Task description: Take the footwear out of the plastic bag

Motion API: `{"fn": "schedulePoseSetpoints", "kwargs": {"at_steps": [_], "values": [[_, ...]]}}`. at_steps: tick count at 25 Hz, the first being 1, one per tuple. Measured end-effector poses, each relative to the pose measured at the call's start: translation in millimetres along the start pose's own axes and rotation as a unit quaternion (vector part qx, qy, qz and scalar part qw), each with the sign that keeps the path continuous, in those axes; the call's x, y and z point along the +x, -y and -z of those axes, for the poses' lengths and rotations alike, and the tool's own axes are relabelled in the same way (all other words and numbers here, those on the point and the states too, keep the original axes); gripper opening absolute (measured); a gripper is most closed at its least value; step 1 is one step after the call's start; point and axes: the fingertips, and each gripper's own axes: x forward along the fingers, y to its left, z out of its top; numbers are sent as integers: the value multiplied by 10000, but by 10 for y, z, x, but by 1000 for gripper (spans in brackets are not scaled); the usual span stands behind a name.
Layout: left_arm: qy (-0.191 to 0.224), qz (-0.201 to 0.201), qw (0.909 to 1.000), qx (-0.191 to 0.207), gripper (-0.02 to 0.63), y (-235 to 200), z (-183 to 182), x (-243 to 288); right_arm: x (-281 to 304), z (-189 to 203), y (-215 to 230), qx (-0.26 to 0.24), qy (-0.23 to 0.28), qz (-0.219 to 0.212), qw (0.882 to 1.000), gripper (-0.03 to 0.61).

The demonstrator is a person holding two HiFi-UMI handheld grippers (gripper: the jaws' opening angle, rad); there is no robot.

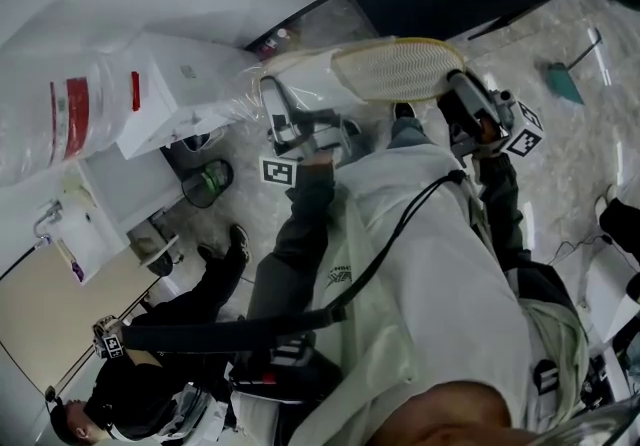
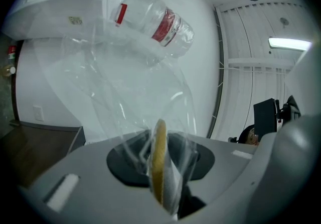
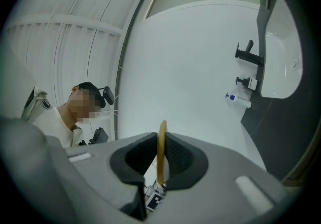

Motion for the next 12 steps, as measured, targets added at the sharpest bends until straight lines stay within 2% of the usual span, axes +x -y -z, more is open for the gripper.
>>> {"fn": "schedulePoseSetpoints", "kwargs": {"at_steps": [8,12], "values": [[45,-48,10000,-3,18,-22,-30,8,-229,-304,-75,-199,343,-15,9992,41],[-14,-56,10000,-38,14,-50,-19,6,-299,-426,-171,-253,525,-168,9982,38]]}}
